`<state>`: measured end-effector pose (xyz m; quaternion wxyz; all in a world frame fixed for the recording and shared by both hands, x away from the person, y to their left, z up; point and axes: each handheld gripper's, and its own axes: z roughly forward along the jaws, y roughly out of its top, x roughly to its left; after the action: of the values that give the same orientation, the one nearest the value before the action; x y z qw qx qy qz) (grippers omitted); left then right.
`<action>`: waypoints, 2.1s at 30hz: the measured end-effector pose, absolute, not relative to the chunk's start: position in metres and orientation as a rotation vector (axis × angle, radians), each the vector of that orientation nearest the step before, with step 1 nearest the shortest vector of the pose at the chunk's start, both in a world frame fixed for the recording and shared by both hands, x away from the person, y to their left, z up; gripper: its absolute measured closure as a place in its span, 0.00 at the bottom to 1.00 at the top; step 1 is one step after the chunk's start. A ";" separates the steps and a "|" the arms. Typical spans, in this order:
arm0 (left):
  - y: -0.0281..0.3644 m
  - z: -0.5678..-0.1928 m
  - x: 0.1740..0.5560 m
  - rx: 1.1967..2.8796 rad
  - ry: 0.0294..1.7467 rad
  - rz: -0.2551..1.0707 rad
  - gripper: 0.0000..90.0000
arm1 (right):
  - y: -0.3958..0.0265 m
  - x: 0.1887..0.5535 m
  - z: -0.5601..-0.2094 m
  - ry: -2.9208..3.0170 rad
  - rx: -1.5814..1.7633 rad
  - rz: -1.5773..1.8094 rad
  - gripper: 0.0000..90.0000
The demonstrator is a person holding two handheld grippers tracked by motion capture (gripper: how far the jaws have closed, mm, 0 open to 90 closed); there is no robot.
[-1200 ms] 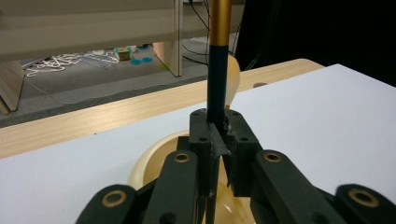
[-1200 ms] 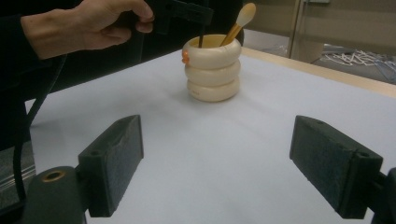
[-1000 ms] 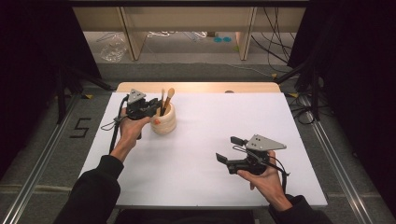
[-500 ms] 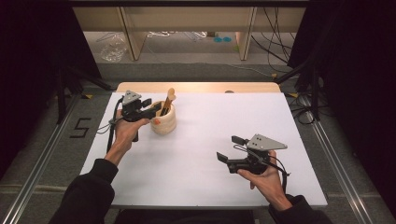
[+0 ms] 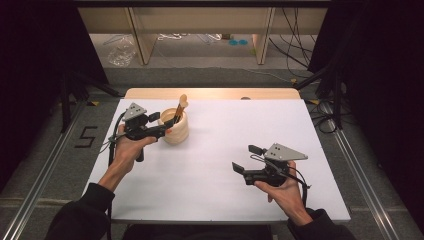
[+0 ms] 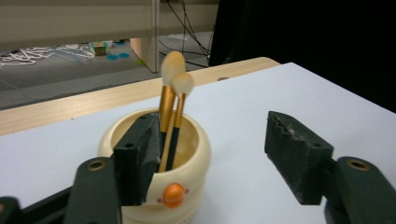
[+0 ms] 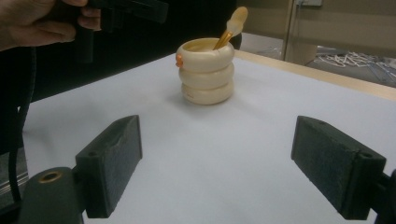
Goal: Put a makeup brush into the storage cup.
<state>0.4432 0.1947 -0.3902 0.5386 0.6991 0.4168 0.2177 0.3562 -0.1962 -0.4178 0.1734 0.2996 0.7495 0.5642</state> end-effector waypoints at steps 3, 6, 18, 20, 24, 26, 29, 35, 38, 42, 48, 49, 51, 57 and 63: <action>0.197 -0.389 0.433 1.656 0.979 0.520 0.38 | -0.196 0.355 -0.418 2.126 0.862 1.603 0.19; 0.198 -0.386 0.424 1.655 0.968 0.516 0.36 | -0.197 0.356 -0.417 2.126 0.857 1.584 0.19; 0.196 -0.389 0.391 1.678 0.925 0.500 0.26 | -0.199 0.355 -0.417 2.129 0.881 1.586 0.19; 0.197 -0.390 0.386 1.674 0.927 0.503 0.25 | -0.200 0.355 -0.417 2.116 0.871 1.582 0.18; 0.197 -0.393 0.377 1.690 0.923 0.511 0.22 | -0.201 0.356 -0.417 2.102 0.858 1.595 0.18; 0.196 -0.395 0.372 1.686 0.933 0.499 0.20 | -0.201 0.354 -0.417 2.121 0.885 1.596 0.18; 0.195 -0.397 0.365 1.692 0.919 0.491 0.19 | -0.202 0.354 -0.417 2.102 0.861 1.585 0.19; 0.193 -0.399 0.354 1.709 0.905 0.499 0.19 | -0.202 0.351 -0.418 2.120 0.895 1.582 0.18; 0.192 -0.400 0.349 1.713 0.899 0.491 0.18 | -0.203 0.350 -0.418 2.108 0.865 1.571 0.19; 0.190 -0.403 0.344 1.722 0.899 0.477 0.18 | -0.203 0.348 -0.418 2.123 0.895 1.591 0.19; 0.189 -0.406 0.336 1.733 0.888 0.482 0.18 | -0.204 0.345 -0.420 2.129 0.897 1.578 0.19; 0.188 -0.407 0.334 1.731 0.895 0.474 0.18 | -0.205 0.345 -0.420 2.122 0.875 1.567 0.19; 0.187 -0.409 0.331 1.732 0.882 0.473 0.18 | -0.205 0.344 -0.420 2.117 0.877 1.564 0.19; 0.188 -0.411 0.324 1.741 0.870 0.479 0.18 | -0.207 0.341 -0.424 2.116 0.872 1.577 0.18; 0.189 -0.411 0.322 1.735 0.881 0.480 0.18 | -0.208 0.338 -0.424 2.132 0.894 1.563 0.19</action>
<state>0.3218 0.1892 -0.4108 0.5384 0.7295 0.3704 0.2020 0.3381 -0.2082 -0.4238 0.1743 0.3155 0.7523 0.5515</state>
